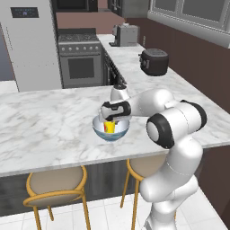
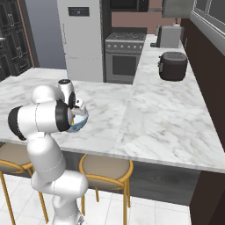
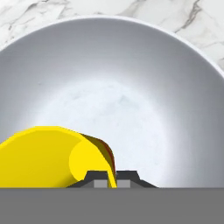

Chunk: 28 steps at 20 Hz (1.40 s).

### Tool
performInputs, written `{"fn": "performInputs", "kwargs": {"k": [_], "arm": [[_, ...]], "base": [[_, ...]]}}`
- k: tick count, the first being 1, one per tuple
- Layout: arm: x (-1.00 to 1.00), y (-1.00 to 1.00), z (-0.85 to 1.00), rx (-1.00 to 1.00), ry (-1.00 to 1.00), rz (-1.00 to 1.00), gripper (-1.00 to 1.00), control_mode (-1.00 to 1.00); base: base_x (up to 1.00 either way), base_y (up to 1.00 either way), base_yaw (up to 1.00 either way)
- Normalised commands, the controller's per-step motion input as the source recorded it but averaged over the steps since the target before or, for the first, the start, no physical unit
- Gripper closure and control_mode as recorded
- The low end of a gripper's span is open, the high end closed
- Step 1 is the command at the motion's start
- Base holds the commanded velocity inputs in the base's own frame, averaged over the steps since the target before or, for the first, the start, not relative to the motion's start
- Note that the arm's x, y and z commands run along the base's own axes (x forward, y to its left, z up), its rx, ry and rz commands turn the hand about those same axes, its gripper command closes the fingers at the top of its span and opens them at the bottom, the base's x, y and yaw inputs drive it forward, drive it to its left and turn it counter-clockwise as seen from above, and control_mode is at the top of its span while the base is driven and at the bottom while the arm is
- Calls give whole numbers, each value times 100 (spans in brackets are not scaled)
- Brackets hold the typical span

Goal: Place the cup inside the bowl on the dining table and move the bowl to any counter.

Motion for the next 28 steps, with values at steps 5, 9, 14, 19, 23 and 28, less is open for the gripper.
{"fn": "performInputs", "kwargs": {"k": [5, 9, 14, 19, 23, 28], "arm": [[0, 0, -15, 0, 0, 0, 100, -100], [0, 0, -16, 0, 0, 0, 100, -100], [0, 0, 0, 0, 0, 0, 100, -100], [0, 0, 0, 0, 0, 0, -100, -100], [0, 0, 0, 0, 0, 0, -100, -100], [0, 0, 0, 0, 0, 0, -100, -100]], "base": [[0, 0, 0], [0, 0, 0], [0, 0, 0], [0, 0, 0], [0, 0, 0], [0, 0, 0]]}}
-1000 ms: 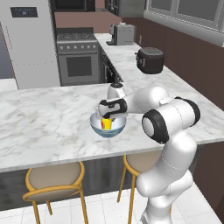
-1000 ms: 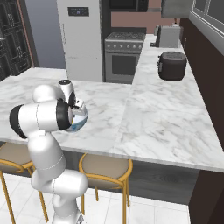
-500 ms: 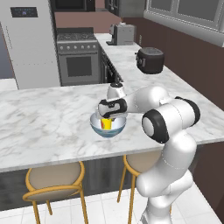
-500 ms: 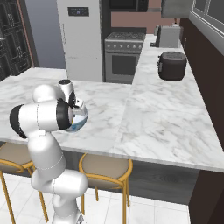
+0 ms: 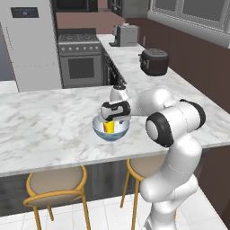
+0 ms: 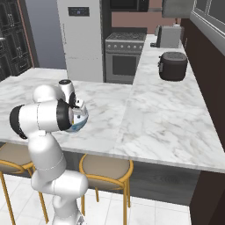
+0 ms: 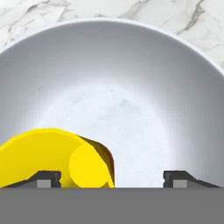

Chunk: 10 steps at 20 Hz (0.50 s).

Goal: Place the cup inside the bowl on the dining table and move the bowl to any counter.

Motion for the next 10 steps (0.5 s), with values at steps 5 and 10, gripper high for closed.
{"fn": "performInputs", "kwargs": {"k": [5, 10], "arm": [[-13, 0, 26, 0, 0, 0, -100, -100], [-4, -1, 62, 0, 0, 0, -100, -100]], "base": [[0, 0, 0], [0, 0, 0]]}}
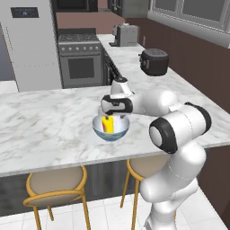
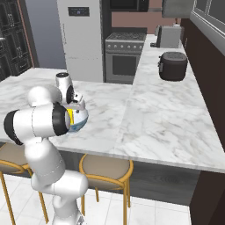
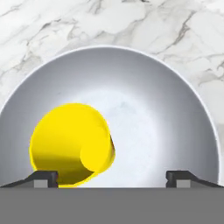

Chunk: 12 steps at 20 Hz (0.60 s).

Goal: Place the cup inside the bowl on the dining table and move the bowl to any counter.

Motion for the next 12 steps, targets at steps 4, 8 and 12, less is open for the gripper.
{"fn": "performInputs", "kwargs": {"k": [4, 8, 12], "arm": [[-15, -9, 49, 0, 0, -3, -100, -100], [-23, -39, 9, 0, 0, -8, -100, -100], [-11, -36, 0, 0, 1, -7, -100, -100]], "base": [[0, 0, 0], [0, 0, 0], [0, 0, 0]]}}
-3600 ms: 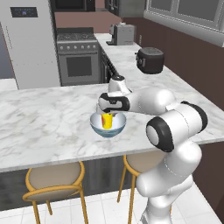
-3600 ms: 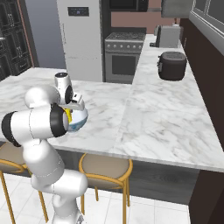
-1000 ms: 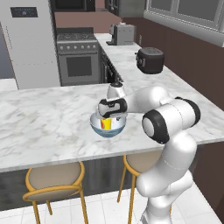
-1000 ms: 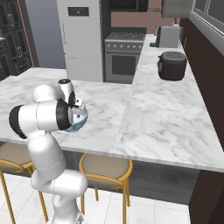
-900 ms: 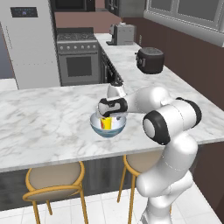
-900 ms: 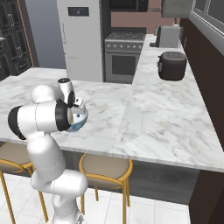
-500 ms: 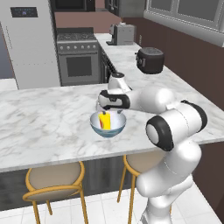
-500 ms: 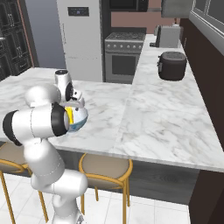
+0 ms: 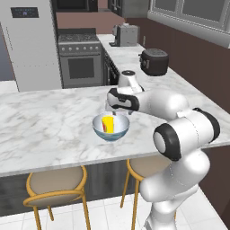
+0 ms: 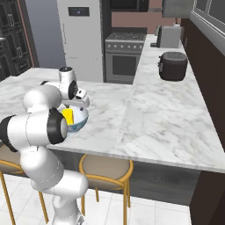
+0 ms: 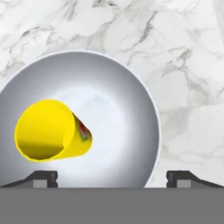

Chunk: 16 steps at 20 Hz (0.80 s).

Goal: Place the cup inside the bowl on the dining table and move the bowl to any counter.

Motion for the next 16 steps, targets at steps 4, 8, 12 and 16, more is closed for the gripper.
{"fn": "performInputs", "kwargs": {"k": [4, 8, 12, 16], "arm": [[-9, -24, 0, 2, 1, -6, -100, -100], [-2, -23, 0, 5, 0, -5, -100, -100], [0, -33, 0, 10, 0, -6, -100, -100], [0, -42, 0, 17, 0, -5, -100, -100]], "base": [[0, 0, 0], [0, 0, 0], [0, 0, 0], [0, 0, 0]]}}
